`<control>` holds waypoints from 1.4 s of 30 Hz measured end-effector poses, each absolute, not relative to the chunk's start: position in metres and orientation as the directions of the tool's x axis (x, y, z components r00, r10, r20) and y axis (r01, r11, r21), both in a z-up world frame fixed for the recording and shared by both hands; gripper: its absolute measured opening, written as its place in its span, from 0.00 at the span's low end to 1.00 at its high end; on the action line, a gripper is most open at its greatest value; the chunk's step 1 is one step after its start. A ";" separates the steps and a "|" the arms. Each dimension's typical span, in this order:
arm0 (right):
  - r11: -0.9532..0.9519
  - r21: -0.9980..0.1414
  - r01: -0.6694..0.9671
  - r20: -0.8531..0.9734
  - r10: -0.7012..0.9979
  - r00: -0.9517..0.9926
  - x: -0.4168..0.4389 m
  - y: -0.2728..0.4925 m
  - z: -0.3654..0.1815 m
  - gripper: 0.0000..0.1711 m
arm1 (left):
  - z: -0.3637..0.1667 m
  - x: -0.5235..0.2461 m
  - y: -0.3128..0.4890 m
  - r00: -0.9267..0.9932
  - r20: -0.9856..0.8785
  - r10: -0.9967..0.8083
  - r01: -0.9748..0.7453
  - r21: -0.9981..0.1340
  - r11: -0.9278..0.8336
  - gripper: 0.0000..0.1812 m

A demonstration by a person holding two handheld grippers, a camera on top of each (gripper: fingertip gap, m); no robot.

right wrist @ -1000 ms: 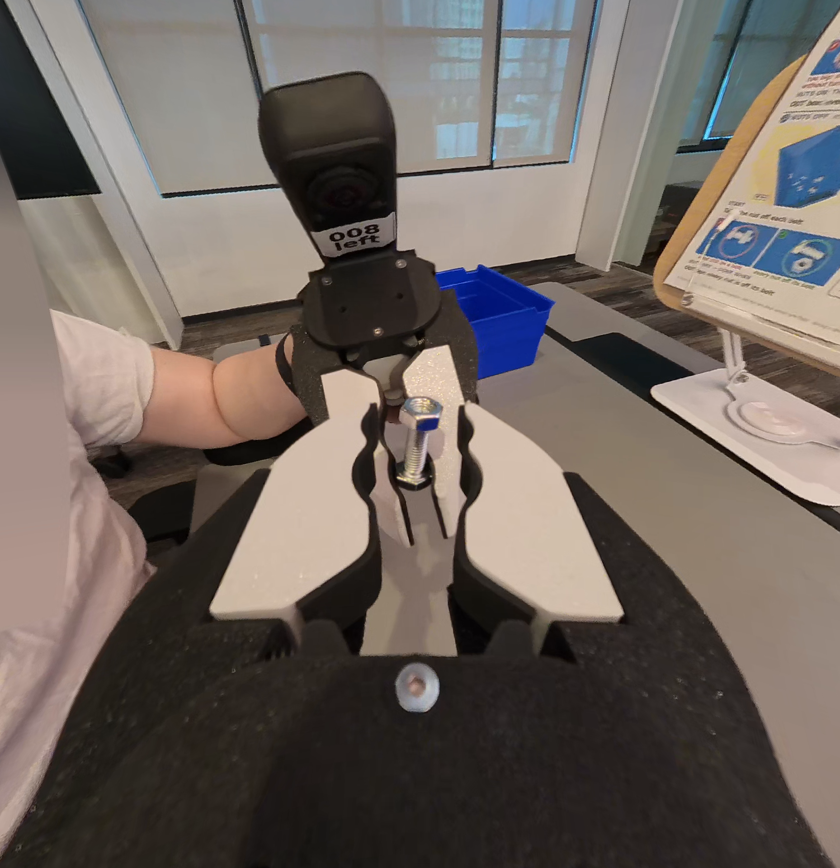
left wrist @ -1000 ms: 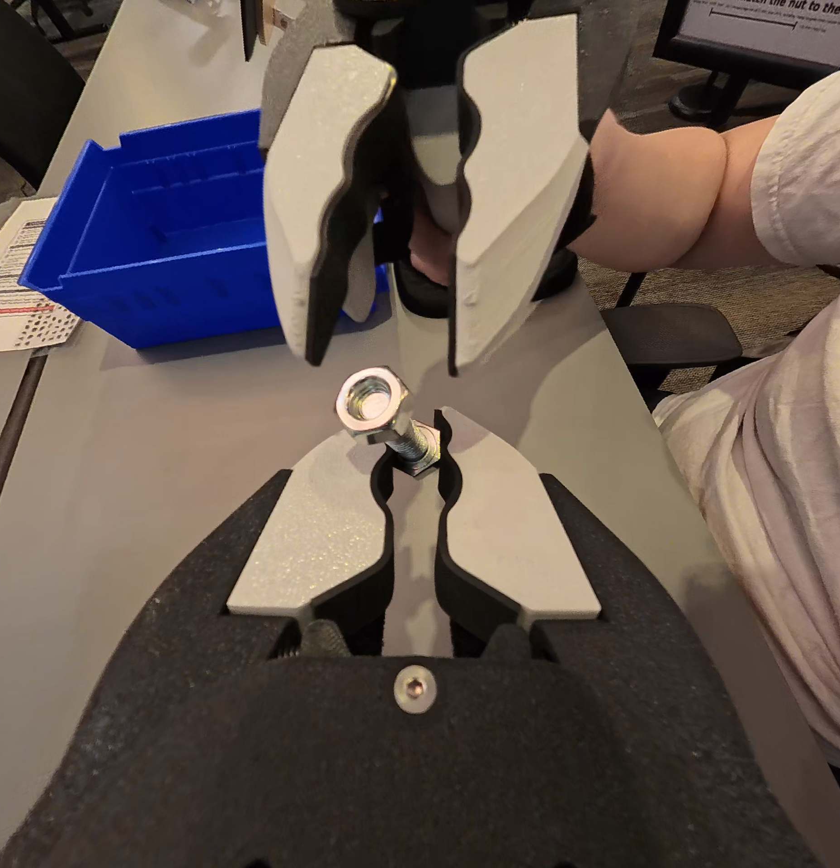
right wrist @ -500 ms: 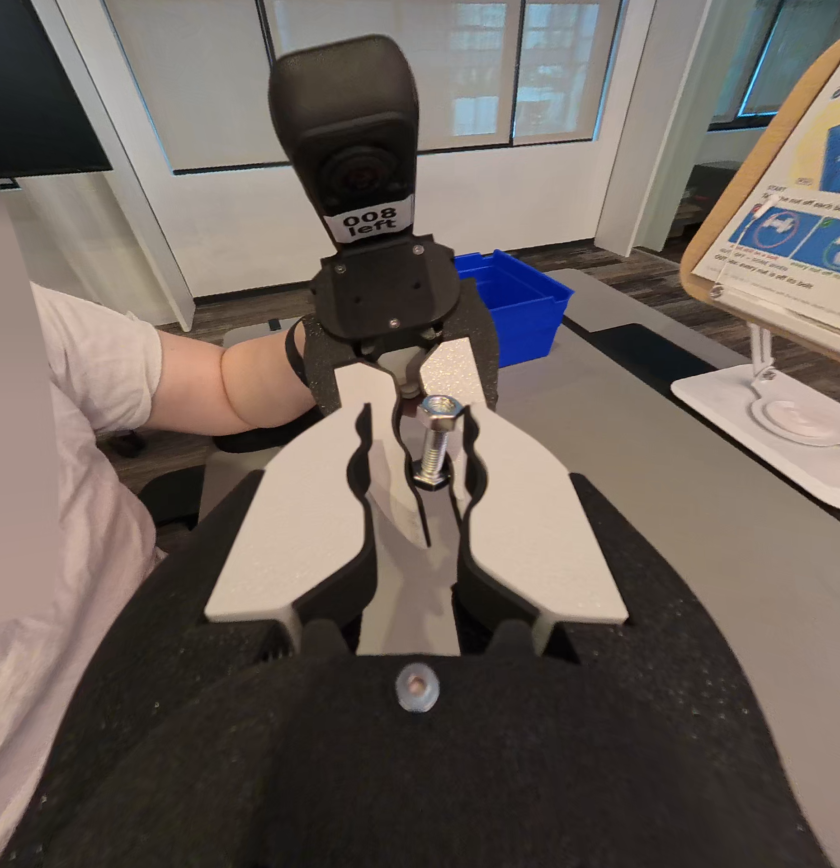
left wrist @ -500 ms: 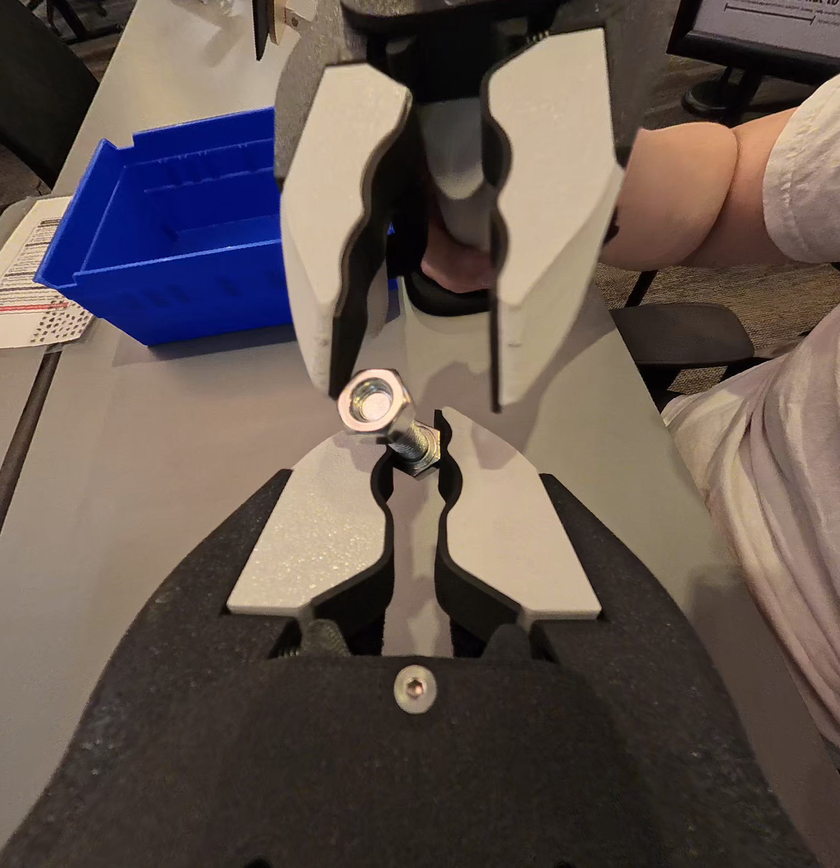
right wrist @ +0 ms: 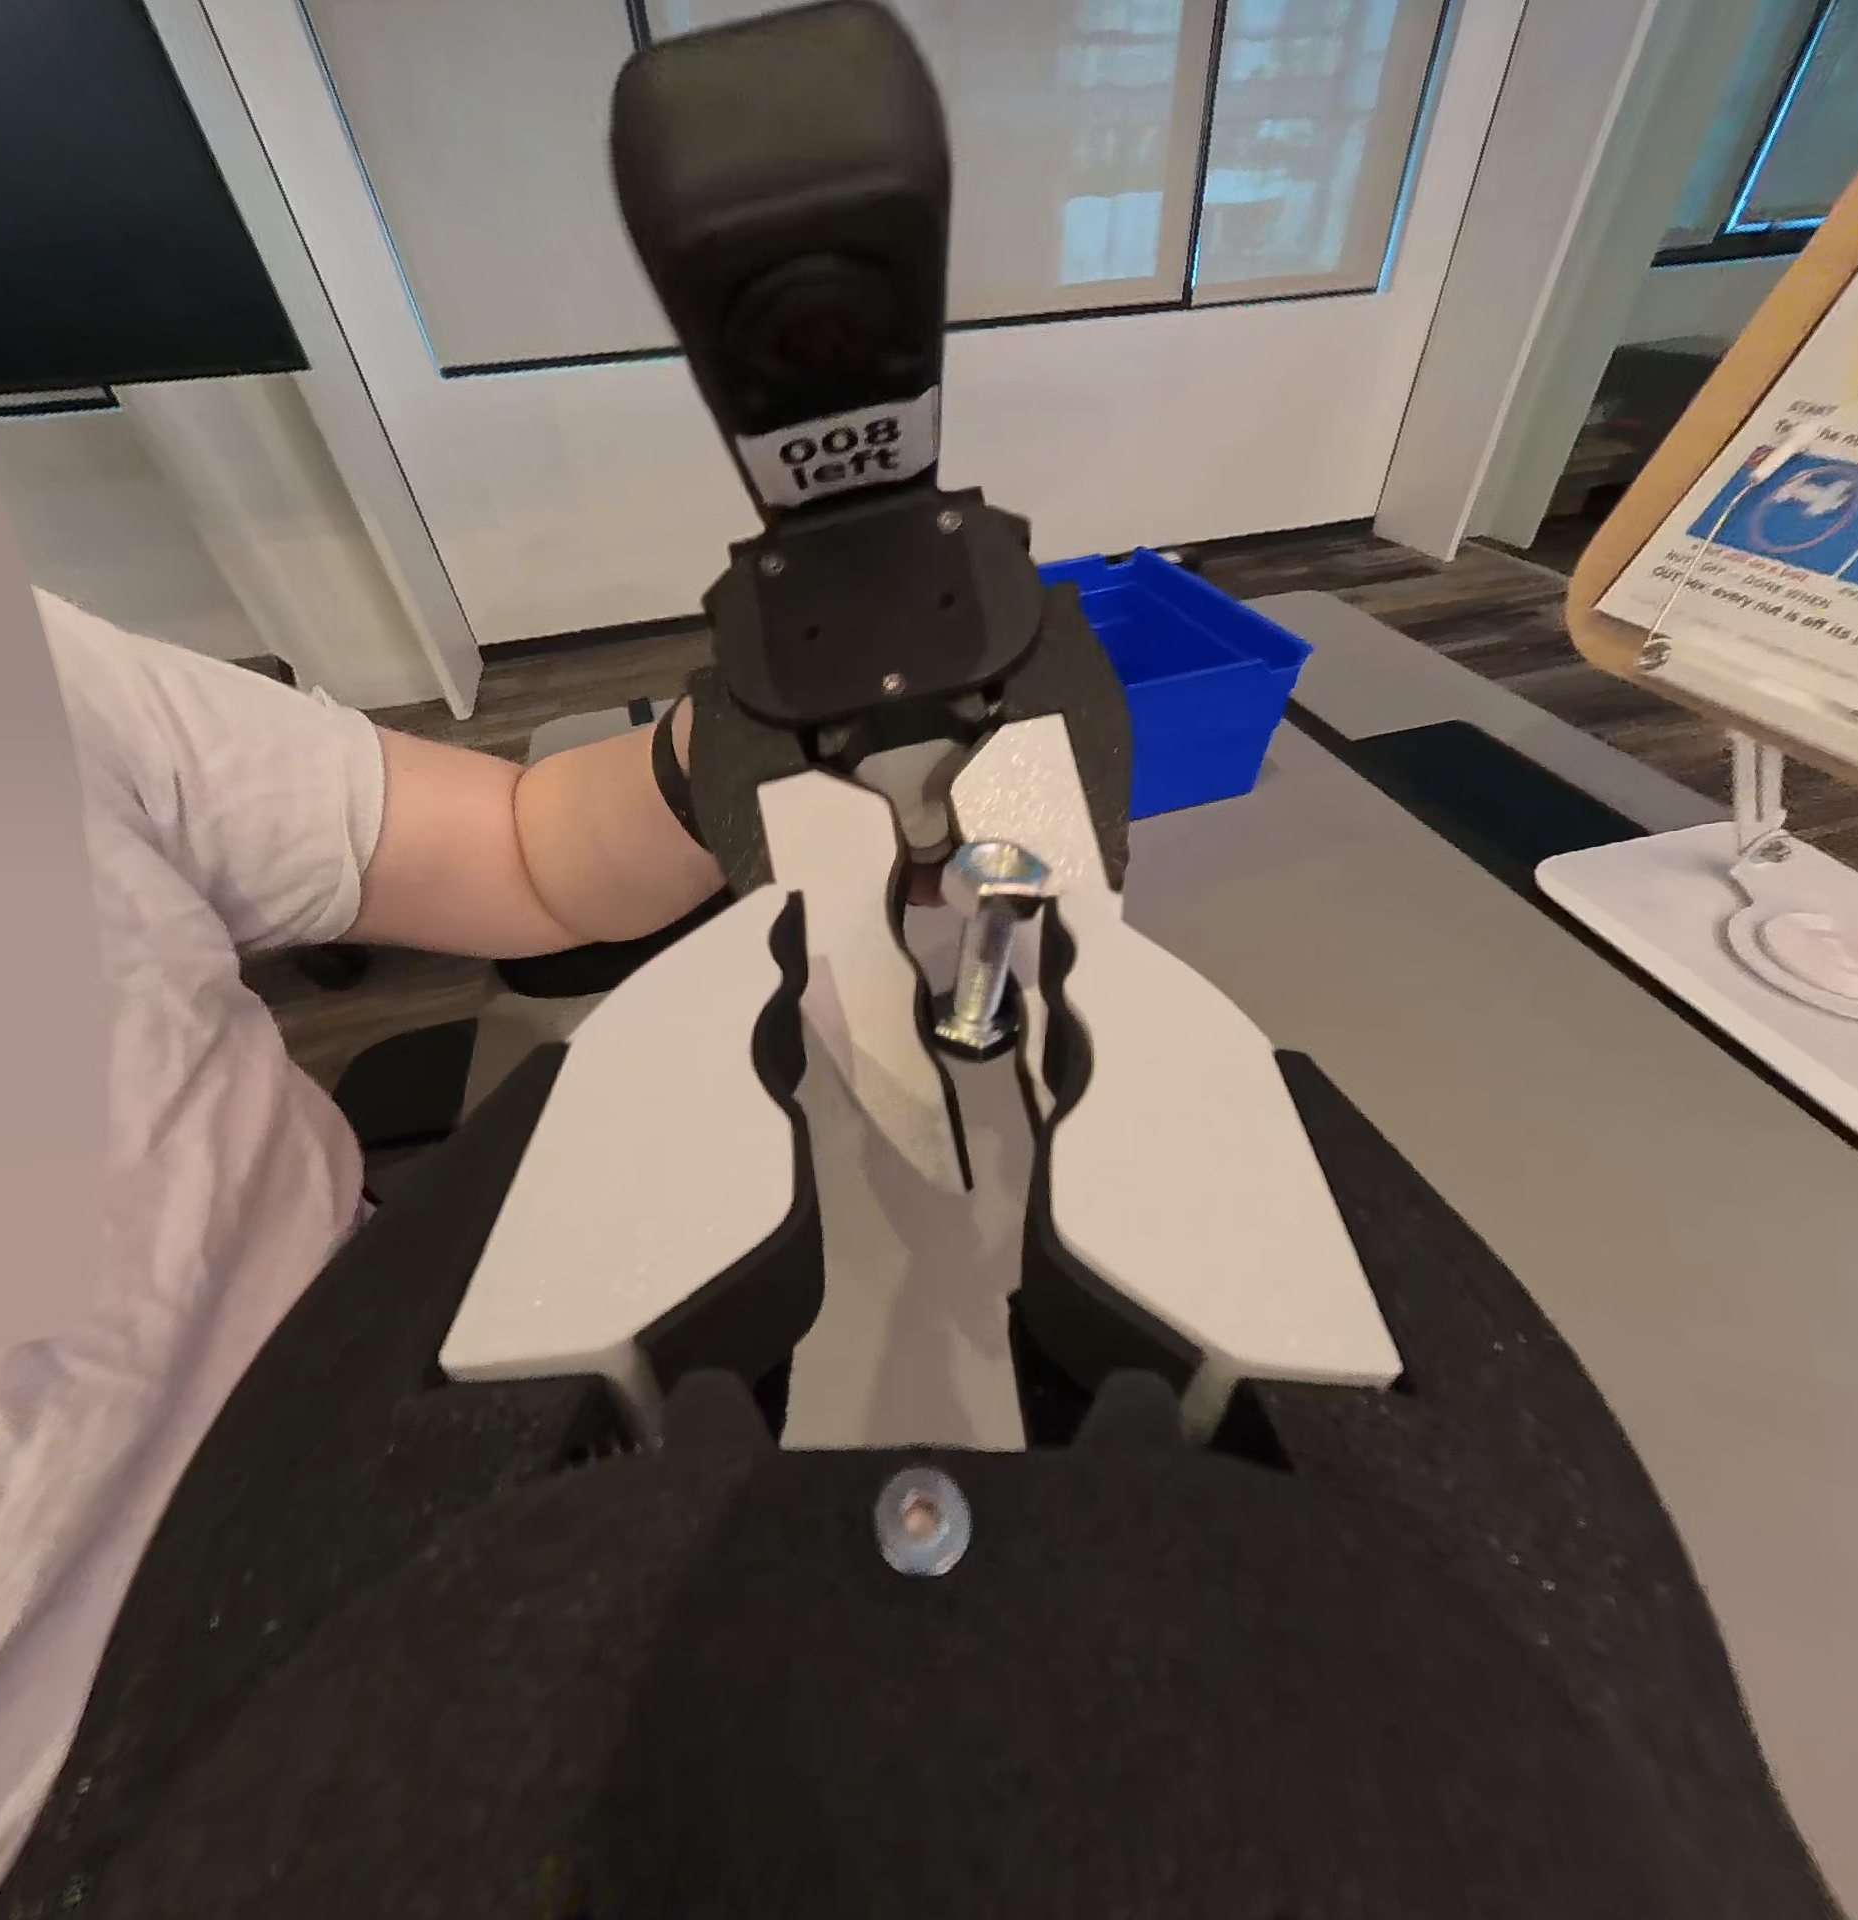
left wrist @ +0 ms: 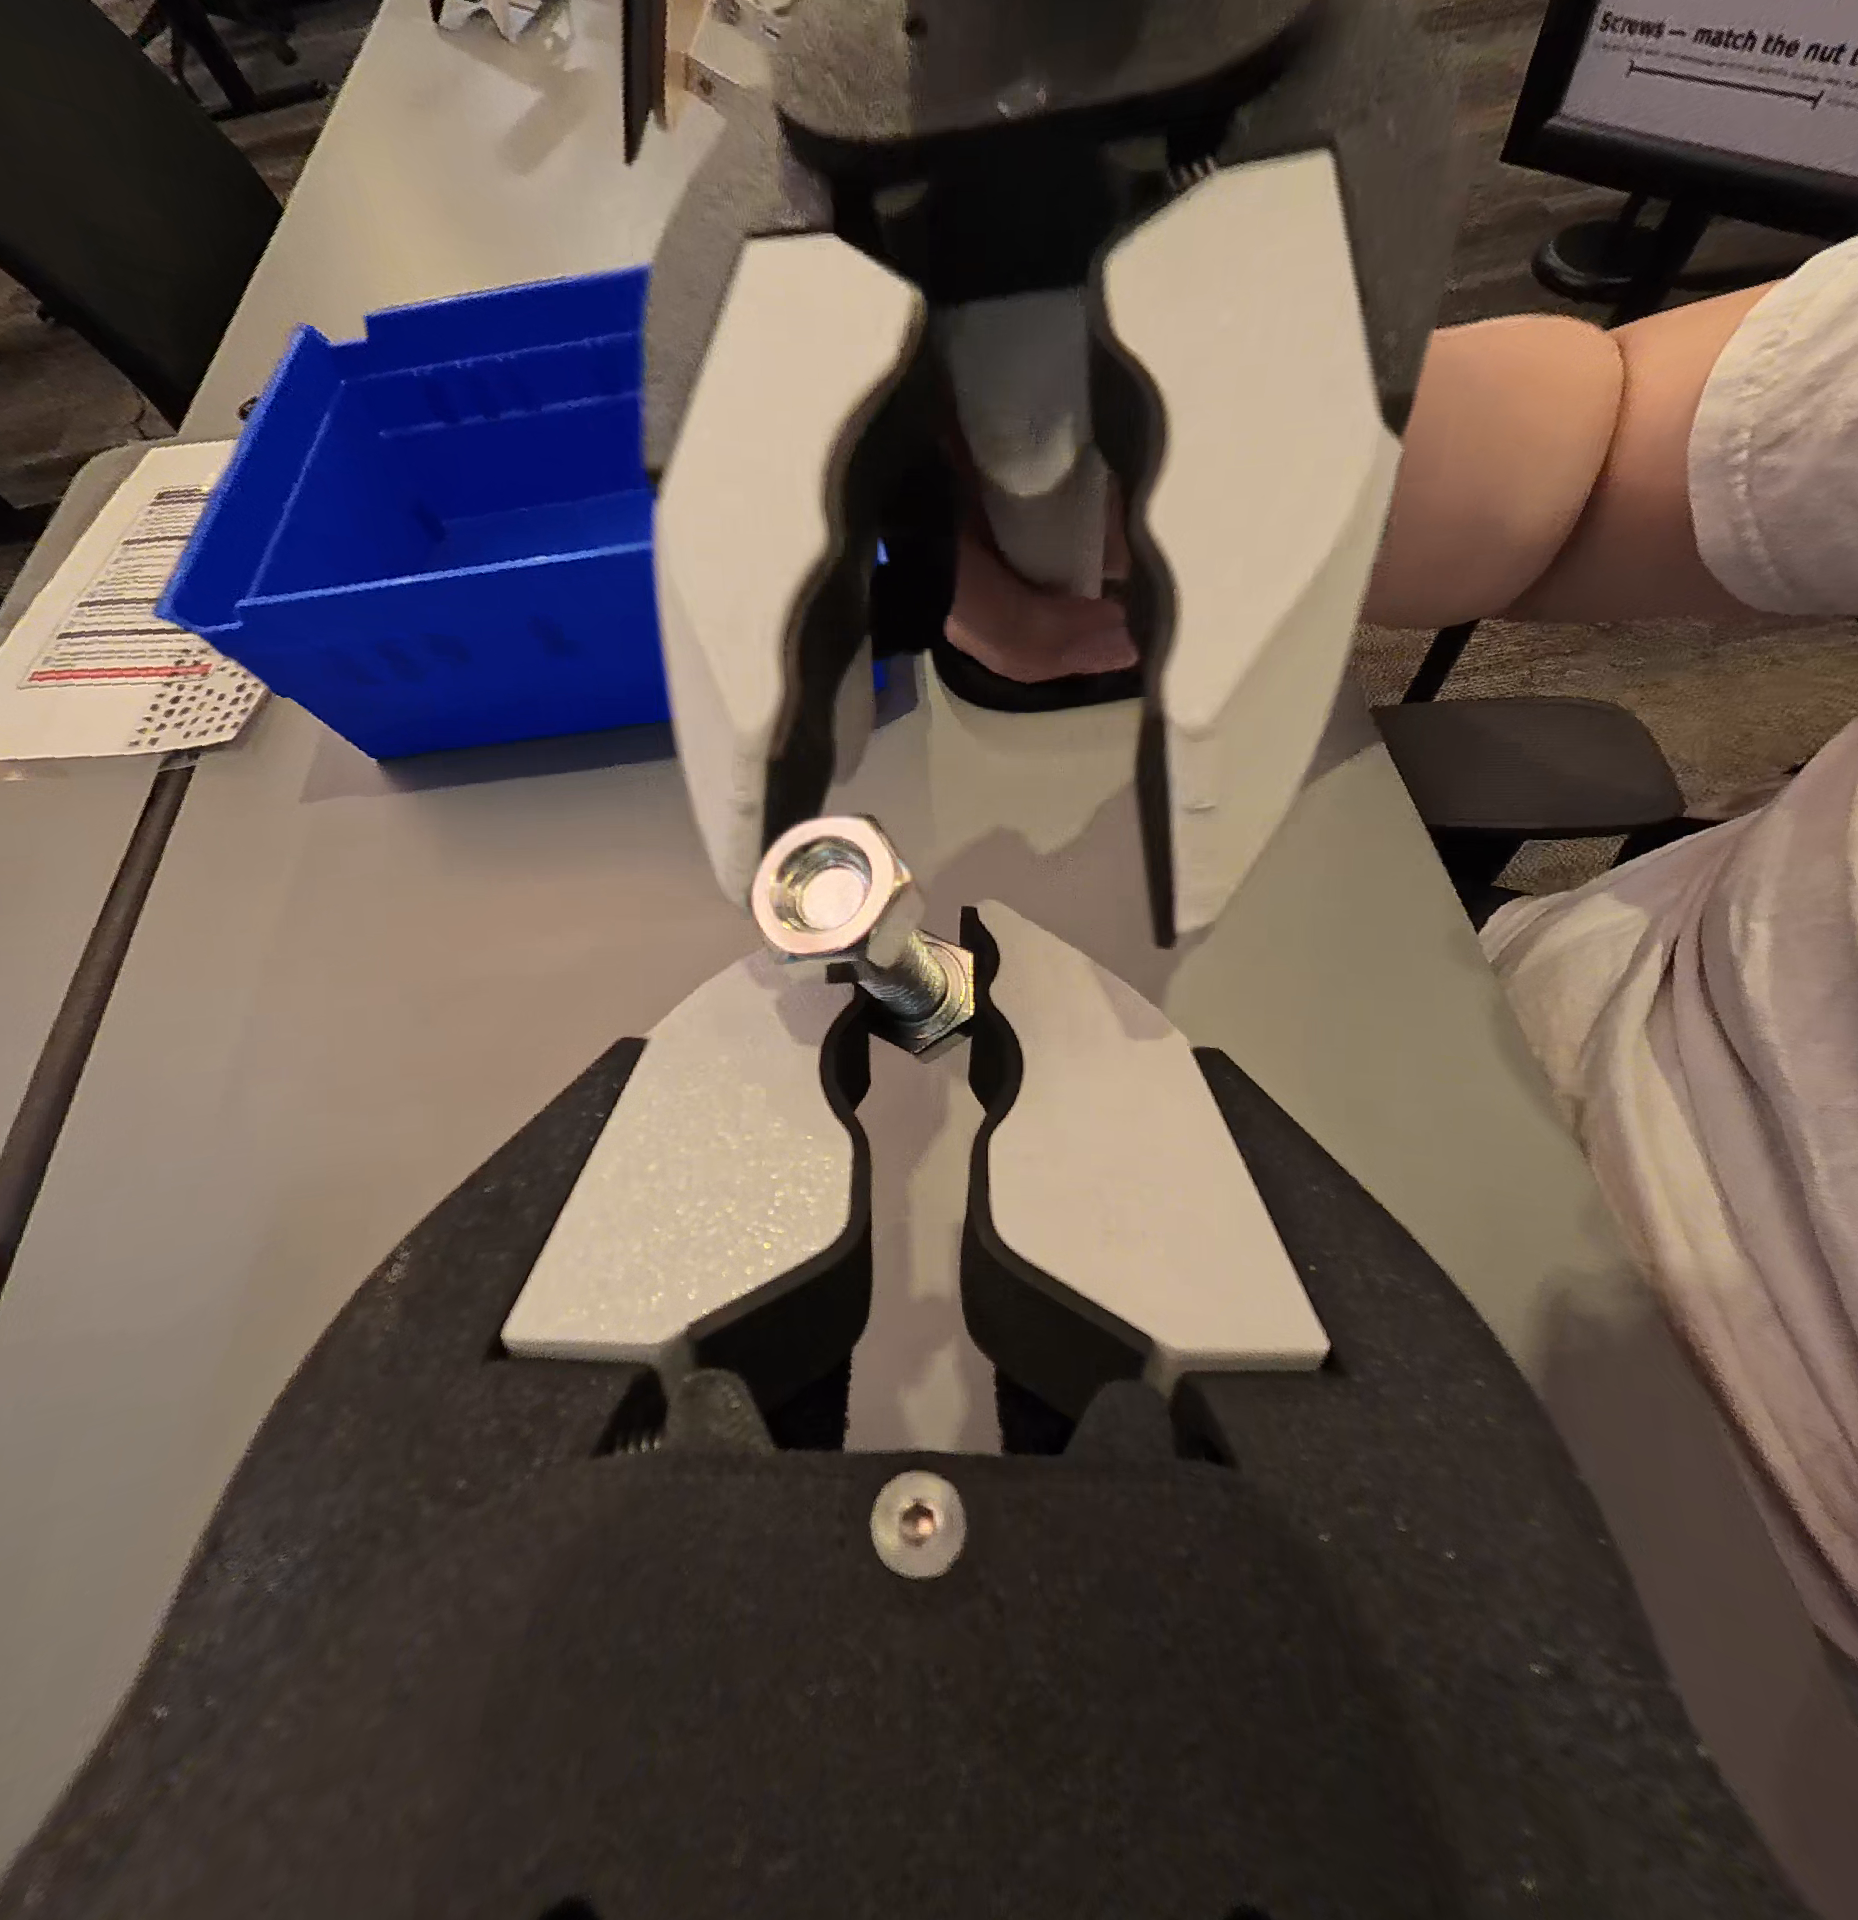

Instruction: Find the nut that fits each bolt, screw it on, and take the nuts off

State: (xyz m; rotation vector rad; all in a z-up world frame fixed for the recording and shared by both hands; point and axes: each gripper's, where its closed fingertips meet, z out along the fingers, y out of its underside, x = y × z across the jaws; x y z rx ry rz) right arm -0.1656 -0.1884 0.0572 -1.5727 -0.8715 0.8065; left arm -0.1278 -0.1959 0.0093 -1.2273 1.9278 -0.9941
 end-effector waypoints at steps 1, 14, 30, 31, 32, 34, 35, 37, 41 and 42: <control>-0.090 -0.989 0.118 -0.020 0.867 0.499 -0.165 -0.190 0.058 0.23 | 0.012 -0.129 -0.193 -0.353 -0.112 -0.929 -0.437 -0.858 0.270 0.07; -0.144 -0.989 0.035 -0.112 0.881 0.460 -0.169 -0.180 0.074 0.23 | 0.018 -0.132 -0.187 -0.336 -0.117 -0.934 -0.434 -0.861 0.264 0.07; -0.030 -0.992 0.125 0.038 0.863 0.504 -0.170 -0.183 0.081 0.07 | 0.026 -0.136 -0.177 -0.300 -0.129 -0.945 -0.424 -0.870 0.253 0.07; -0.024 -0.993 0.116 0.037 0.867 0.497 -0.170 -0.186 0.087 0.08 | 0.028 -0.137 -0.177 -0.301 -0.124 -0.946 -0.420 -0.873 0.248 0.07; -0.034 -0.993 0.111 0.027 0.863 0.505 -0.170 -0.184 0.090 0.12 | 0.029 -0.138 -0.177 -0.306 -0.116 -0.945 -0.416 -0.876 0.242 0.07; -0.052 -0.989 0.141 0.028 0.856 0.516 -0.167 -0.174 0.092 0.18 | 0.031 -0.139 -0.179 -0.314 -0.115 -0.942 -0.410 -0.879 0.244 0.07; -0.040 -0.988 0.152 0.046 0.852 0.522 -0.166 -0.167 0.093 0.19 | 0.031 -0.139 -0.181 -0.318 -0.120 -0.941 -0.409 -0.877 0.250 0.07; -0.041 -0.989 0.140 0.035 0.863 0.505 -0.166 -0.158 0.097 0.19 | 0.032 -0.139 -0.183 -0.323 -0.128 -0.938 -0.406 -0.876 0.259 0.07; -0.139 -0.985 0.106 -0.091 0.925 0.368 -0.178 -0.161 0.093 0.19 | 0.036 -0.140 -0.184 -0.327 -0.116 -0.938 -0.394 -0.885 0.248 0.07; -0.147 -0.984 0.103 -0.101 0.929 0.356 -0.179 -0.161 0.090 0.19 | 0.036 -0.140 -0.184 -0.328 -0.115 -0.938 -0.393 -0.886 0.246 0.07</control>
